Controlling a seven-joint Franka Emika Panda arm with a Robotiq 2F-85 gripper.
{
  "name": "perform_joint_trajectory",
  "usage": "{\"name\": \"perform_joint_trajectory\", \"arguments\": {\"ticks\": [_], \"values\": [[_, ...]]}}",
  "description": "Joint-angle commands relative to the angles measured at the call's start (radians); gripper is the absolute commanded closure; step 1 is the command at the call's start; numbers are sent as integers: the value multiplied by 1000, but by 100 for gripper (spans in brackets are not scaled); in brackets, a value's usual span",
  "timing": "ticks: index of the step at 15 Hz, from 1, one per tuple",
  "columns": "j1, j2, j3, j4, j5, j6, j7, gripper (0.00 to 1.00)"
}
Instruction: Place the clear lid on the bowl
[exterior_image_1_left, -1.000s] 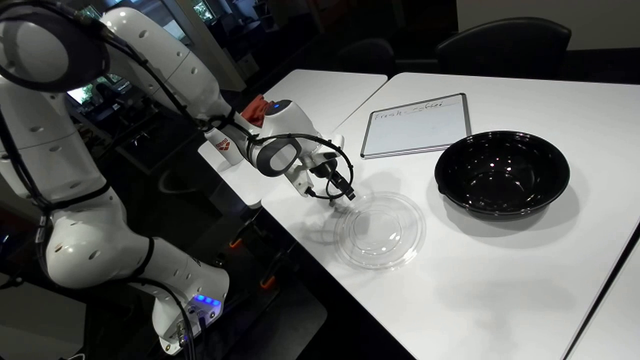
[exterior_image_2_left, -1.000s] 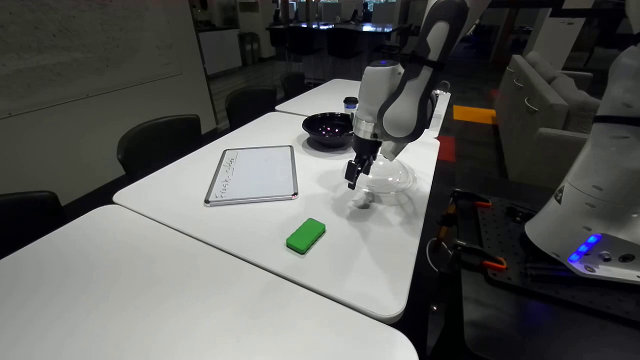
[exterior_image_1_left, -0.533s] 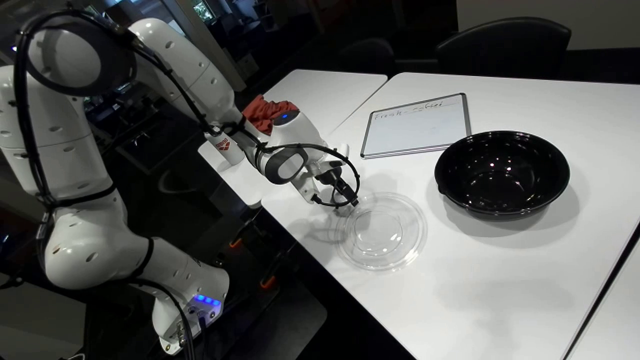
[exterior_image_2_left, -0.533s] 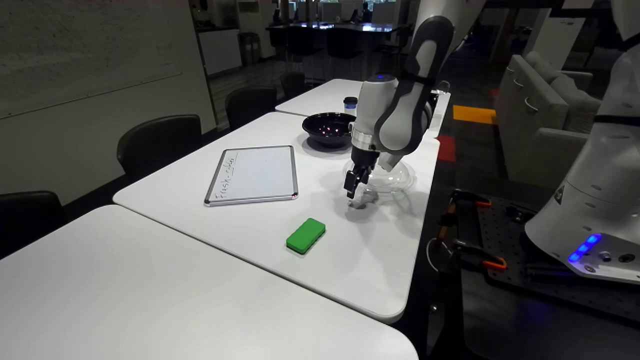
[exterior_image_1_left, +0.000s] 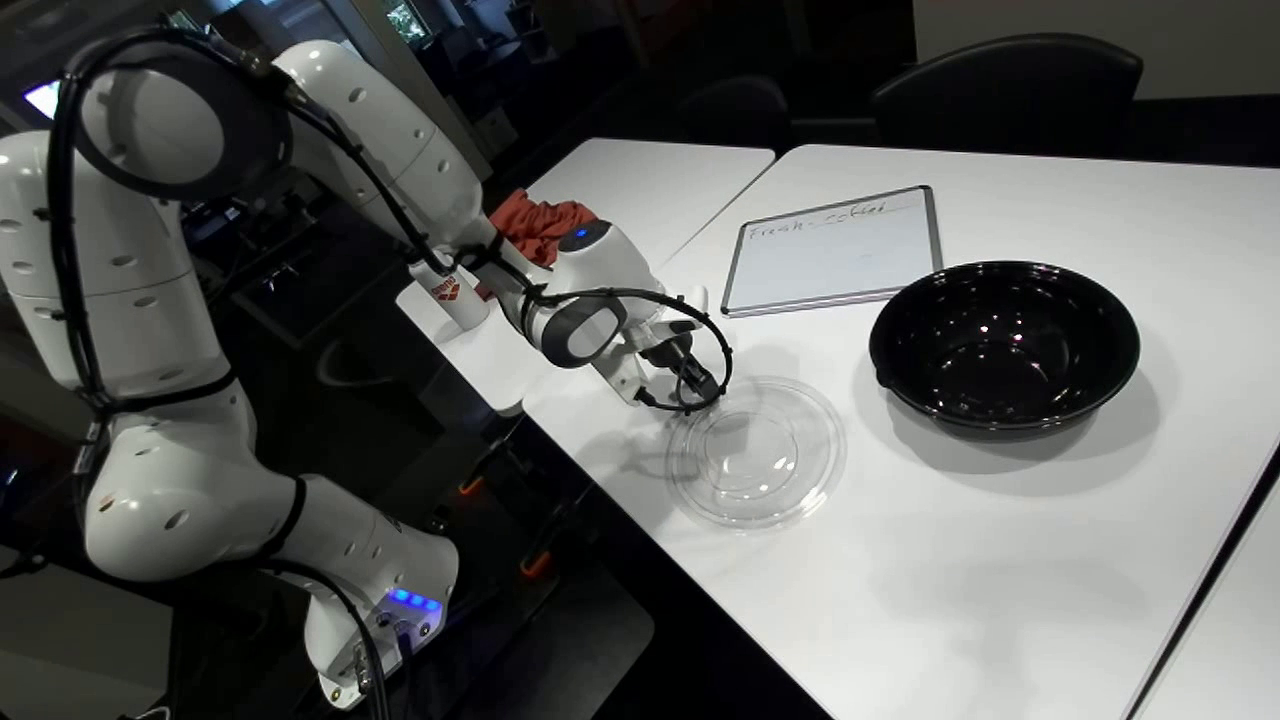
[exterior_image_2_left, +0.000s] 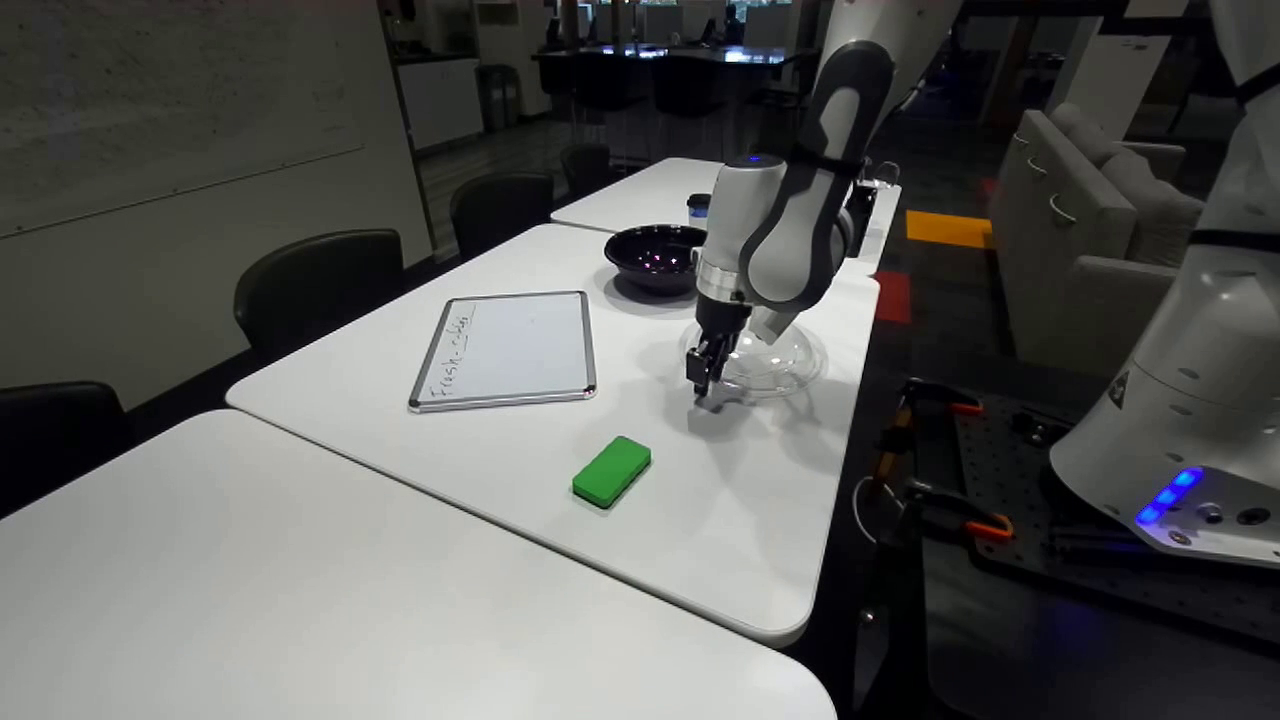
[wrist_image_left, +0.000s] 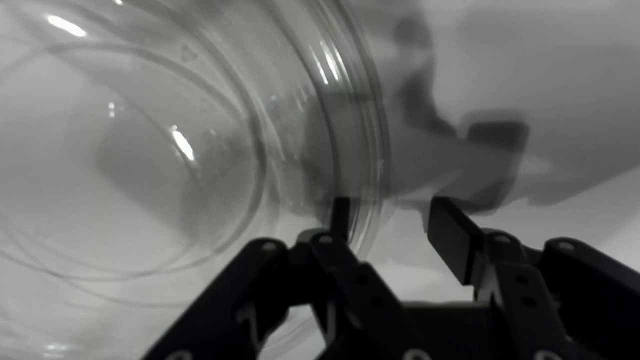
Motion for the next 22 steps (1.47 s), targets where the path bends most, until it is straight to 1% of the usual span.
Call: {"name": "perform_joint_trajectory", "arguments": {"ticks": [1,3,5,6,8,10,11,12,13,14,15,17,20,22], "values": [[-31,3,24,7,27,13,-44,86],[-40,-12,31,-1,28,16,-46,99],[-42,-31,28,-11,32,9,-39,100],[-38,-44,23,-17,35,2,-33,97],[-26,-90,9,-37,44,-12,-16,98],[3,-156,-16,-56,72,-55,17,98],[1,-188,-13,-65,84,-71,16,98],[26,-218,-38,-70,91,-94,30,98],[66,-250,-78,-76,92,-119,56,98],[75,-275,-89,-76,90,-148,61,98],[118,-304,-133,-81,70,-173,96,98],[165,-347,-181,-80,35,-226,151,98],[208,-417,-217,-87,-36,-295,239,98],[220,-459,-220,-91,-95,-331,303,98]]}}
